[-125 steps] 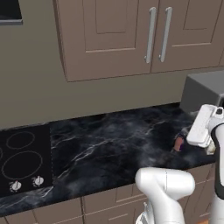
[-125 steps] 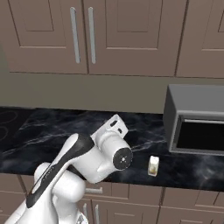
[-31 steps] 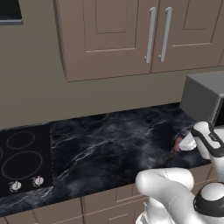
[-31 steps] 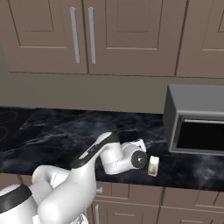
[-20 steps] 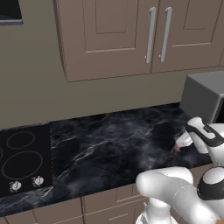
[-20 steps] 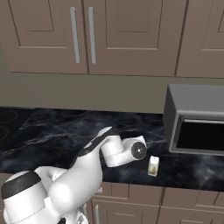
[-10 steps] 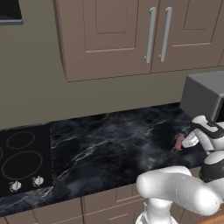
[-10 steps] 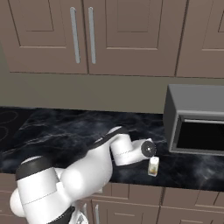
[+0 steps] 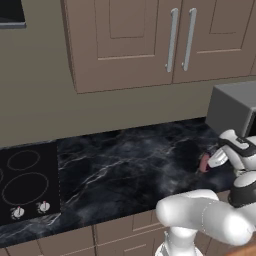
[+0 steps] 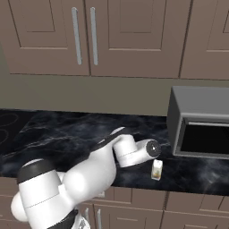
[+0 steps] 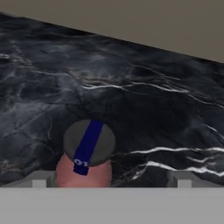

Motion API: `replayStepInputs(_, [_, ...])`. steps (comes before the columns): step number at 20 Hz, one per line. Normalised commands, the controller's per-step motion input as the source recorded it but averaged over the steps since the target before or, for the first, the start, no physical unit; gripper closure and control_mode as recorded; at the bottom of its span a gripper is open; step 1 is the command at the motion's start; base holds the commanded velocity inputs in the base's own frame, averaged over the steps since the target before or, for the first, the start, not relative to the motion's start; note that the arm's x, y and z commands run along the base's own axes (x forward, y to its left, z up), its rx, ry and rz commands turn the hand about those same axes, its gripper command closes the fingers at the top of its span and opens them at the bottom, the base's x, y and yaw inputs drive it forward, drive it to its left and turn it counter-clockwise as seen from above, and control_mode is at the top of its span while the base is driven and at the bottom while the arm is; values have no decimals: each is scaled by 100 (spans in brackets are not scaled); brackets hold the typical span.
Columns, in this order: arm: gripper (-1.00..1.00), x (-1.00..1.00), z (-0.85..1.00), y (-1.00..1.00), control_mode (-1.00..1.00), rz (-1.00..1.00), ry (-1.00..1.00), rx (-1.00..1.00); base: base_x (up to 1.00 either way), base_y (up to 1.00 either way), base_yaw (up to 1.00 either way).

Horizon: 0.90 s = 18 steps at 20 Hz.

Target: Move the drinks to the dining counter.

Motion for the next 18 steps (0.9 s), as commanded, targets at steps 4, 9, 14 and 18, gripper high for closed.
replayStepInputs(4, [-100,-12,0,52,-100,0,0,-5,0,0,0])
replayStepInputs(9, [-100,-2,-8,29,-100,0,0,-2,0,0,0])
replayStepInputs(14, [-100,0,-32,0,-100,0,0,0,0,0,0])
replayStepInputs(18, [100,0,-27,0,-100,0,0,0,0,0,0])
